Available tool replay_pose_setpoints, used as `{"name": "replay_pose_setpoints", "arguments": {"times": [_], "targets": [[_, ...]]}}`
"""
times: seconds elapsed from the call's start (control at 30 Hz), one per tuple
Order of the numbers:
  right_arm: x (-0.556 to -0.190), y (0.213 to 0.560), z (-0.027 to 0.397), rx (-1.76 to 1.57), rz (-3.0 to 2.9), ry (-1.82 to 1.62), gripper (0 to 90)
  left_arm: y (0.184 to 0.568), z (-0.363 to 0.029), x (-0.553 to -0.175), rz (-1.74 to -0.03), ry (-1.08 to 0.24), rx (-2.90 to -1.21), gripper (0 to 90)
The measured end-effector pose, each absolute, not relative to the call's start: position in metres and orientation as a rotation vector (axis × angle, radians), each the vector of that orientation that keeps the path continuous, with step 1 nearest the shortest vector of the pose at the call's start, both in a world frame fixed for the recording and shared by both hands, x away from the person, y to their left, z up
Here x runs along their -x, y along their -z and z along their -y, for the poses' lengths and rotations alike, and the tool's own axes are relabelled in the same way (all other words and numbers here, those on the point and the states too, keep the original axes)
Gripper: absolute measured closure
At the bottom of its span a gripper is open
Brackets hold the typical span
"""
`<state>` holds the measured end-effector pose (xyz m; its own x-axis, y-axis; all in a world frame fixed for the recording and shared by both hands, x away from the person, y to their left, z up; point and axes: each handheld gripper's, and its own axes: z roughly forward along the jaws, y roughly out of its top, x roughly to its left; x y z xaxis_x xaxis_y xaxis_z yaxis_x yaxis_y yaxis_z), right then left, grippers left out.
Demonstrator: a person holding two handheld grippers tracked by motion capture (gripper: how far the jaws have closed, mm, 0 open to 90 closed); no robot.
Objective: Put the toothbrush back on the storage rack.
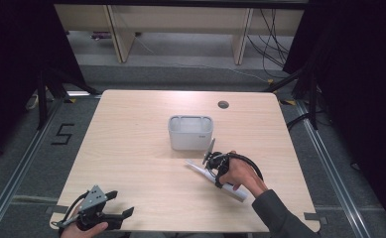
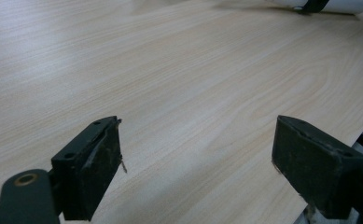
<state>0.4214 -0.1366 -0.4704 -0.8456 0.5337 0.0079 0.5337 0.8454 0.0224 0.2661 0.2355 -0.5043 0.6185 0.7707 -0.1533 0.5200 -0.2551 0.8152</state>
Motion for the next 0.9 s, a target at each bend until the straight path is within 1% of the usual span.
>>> {"name": "replay_pose_setpoints", "arguments": {"times": [0.13, 0.17, 0.53, 0.6, 0.9], "targets": [[-0.417, 0.463, 0.139, 0.87, 3.011, 0.092, 66.6, 0.505, -0.235, -0.267, -1.023, -0.335, -1.914, 15.0], [-0.413, 0.456, 0.142, 0.853, 3.01, 0.162, 66.6, 0.505, -0.235, -0.267, -1.022, -0.336, -1.915, 15.0], [-0.402, 0.429, 0.156, 0.838, 3.001, 0.468, 66.6, 0.505, -0.236, -0.267, -1.021, -0.34, -1.926, 15.0], [-0.402, 0.428, 0.156, 0.826, 3.007, 0.489, 66.6, 0.505, -0.236, -0.267, -1.022, -0.34, -1.925, 15.0], [-0.407, 0.416, 0.162, 0.869, 3.026, 0.778, 66.6, 0.505, -0.236, -0.267, -1.025, -0.343, -1.924, 15.0]]}}
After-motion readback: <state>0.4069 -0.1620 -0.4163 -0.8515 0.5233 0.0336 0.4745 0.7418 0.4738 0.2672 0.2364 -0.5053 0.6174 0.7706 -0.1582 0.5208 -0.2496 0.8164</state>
